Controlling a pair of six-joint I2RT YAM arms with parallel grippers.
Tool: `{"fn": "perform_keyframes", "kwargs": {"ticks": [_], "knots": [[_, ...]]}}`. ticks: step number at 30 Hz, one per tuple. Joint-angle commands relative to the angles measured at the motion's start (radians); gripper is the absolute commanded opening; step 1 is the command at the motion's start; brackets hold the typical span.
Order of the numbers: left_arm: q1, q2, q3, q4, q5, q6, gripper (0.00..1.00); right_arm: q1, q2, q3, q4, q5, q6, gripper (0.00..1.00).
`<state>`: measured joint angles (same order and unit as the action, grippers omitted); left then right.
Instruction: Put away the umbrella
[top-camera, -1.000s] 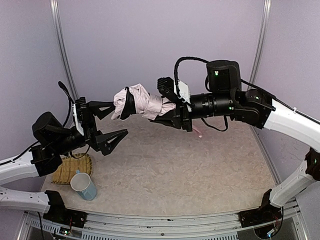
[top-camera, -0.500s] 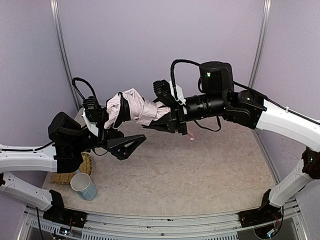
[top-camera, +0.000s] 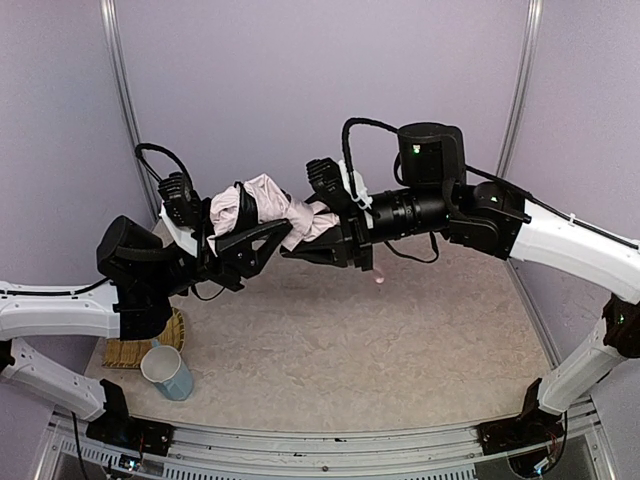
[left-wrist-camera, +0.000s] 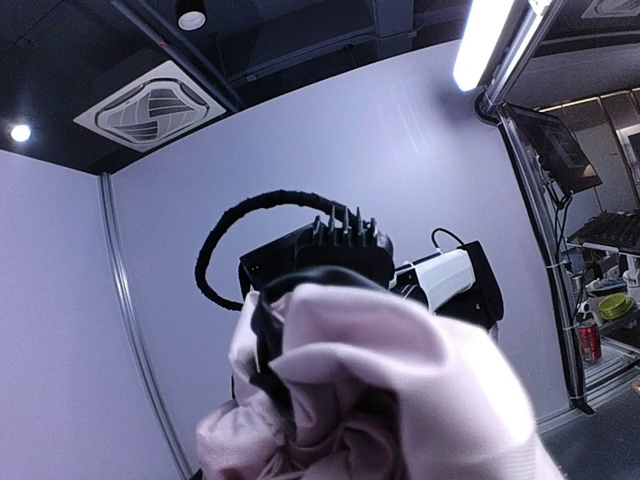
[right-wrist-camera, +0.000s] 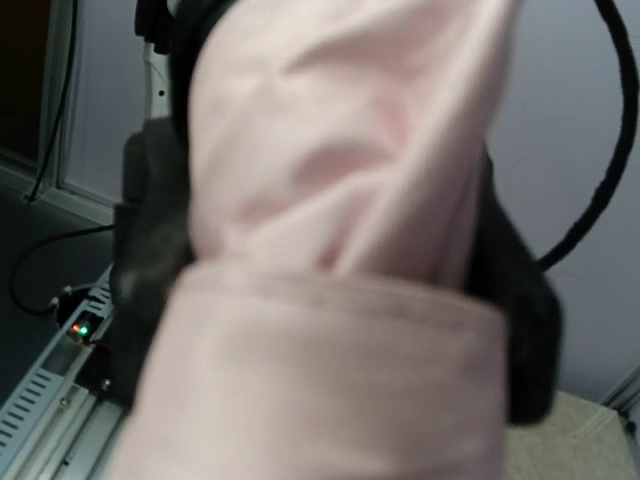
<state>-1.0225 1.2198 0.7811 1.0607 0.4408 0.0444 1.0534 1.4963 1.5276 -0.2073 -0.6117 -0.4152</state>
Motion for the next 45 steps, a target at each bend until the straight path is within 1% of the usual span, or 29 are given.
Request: {"fn": "perform_keyframes", "kwargs": {"ticks": [1,2,3,5,8,9,10,14,17,18,20,21,22,24,25,26,28,29,32,35,38,40,42,45], "knots": [[-0.008,-0.015,0.013,-0.046,-0.002,0.036,0.46,-0.003,-0.019,0.026,0.089,0.005,0.017,0.0],[-0.008,-0.016,0.015,-0.058,0.0,0.046,0.66,-0.002,-0.018,0.026,0.091,0.004,0.016,0.0],[-0.008,-0.016,0.014,-0.066,0.003,0.063,0.77,-0.003,-0.016,0.027,0.092,0.004,0.015,0.0],[-0.01,-0.01,0.014,-0.073,-0.006,0.086,0.8,-0.002,-0.015,0.029,0.093,0.004,0.014,0.0],[-0.01,0.007,0.024,-0.092,-0.032,0.095,0.78,-0.002,-0.012,0.03,0.093,0.007,0.012,0.0],[-0.01,0.012,0.029,-0.096,-0.031,0.094,0.74,-0.002,-0.012,0.03,0.092,0.009,0.012,0.0],[-0.01,0.017,0.029,-0.094,-0.03,0.09,0.67,-0.002,-0.012,0.031,0.09,0.01,0.012,0.0],[-0.01,0.017,0.009,-0.033,-0.053,0.057,0.31,-0.001,-0.016,0.029,0.082,0.016,0.01,0.0],[-0.01,0.017,0.013,-0.036,-0.059,0.051,0.04,-0.002,-0.016,0.027,0.078,0.022,0.009,0.0],[-0.01,0.016,0.014,-0.039,-0.057,0.051,0.0,-0.003,-0.016,0.026,0.078,0.023,0.009,0.0],[-0.01,0.013,0.015,-0.043,-0.056,0.051,0.0,-0.002,-0.017,0.023,0.078,0.023,0.01,0.0],[-0.01,0.012,0.015,-0.047,-0.056,0.052,0.08,-0.002,-0.019,0.022,0.078,0.024,0.01,0.0],[-0.01,0.011,0.015,-0.054,-0.054,0.053,0.27,-0.002,-0.02,0.022,0.077,0.026,0.01,0.0],[-0.01,0.004,0.013,-0.065,-0.047,0.06,0.56,-0.003,-0.023,0.019,0.076,0.033,0.01,0.0],[-0.01,-0.005,0.005,-0.067,-0.044,0.066,0.69,-0.003,-0.026,0.017,0.072,0.038,0.009,0.0],[-0.01,-0.018,-0.003,-0.072,-0.045,0.078,0.79,-0.003,-0.03,0.015,0.071,0.046,0.01,0.0],[-0.005,-0.056,-0.027,-0.086,-0.059,0.114,0.95,-0.003,-0.046,-0.001,0.065,0.077,0.008,0.0],[-0.001,-0.08,-0.041,-0.105,-0.075,0.135,0.98,-0.005,-0.055,-0.017,0.064,0.1,0.007,0.0],[0.031,-0.15,-0.069,-0.187,-0.124,0.171,0.99,-0.022,-0.078,-0.056,0.049,0.19,0.027,0.0],[0.094,-0.211,-0.096,-0.287,-0.186,0.164,0.99,-0.068,-0.096,-0.09,0.018,0.322,0.09,0.0],[0.162,-0.235,-0.127,-0.386,-0.317,0.114,0.99,-0.153,-0.11,-0.134,-0.036,0.454,0.169,0.0],[0.214,-0.236,-0.147,-0.444,-0.394,0.072,0.99,-0.225,-0.111,-0.169,-0.071,0.515,0.228,0.0],[0.261,-0.215,-0.16,-0.501,-0.45,0.043,0.99,-0.315,-0.094,-0.197,-0.123,0.571,0.326,0.0],[0.306,-0.16,-0.135,-0.604,-0.578,-0.019,0.99,-0.455,-0.028,-0.222,-0.195,0.635,0.449,0.0]]}}
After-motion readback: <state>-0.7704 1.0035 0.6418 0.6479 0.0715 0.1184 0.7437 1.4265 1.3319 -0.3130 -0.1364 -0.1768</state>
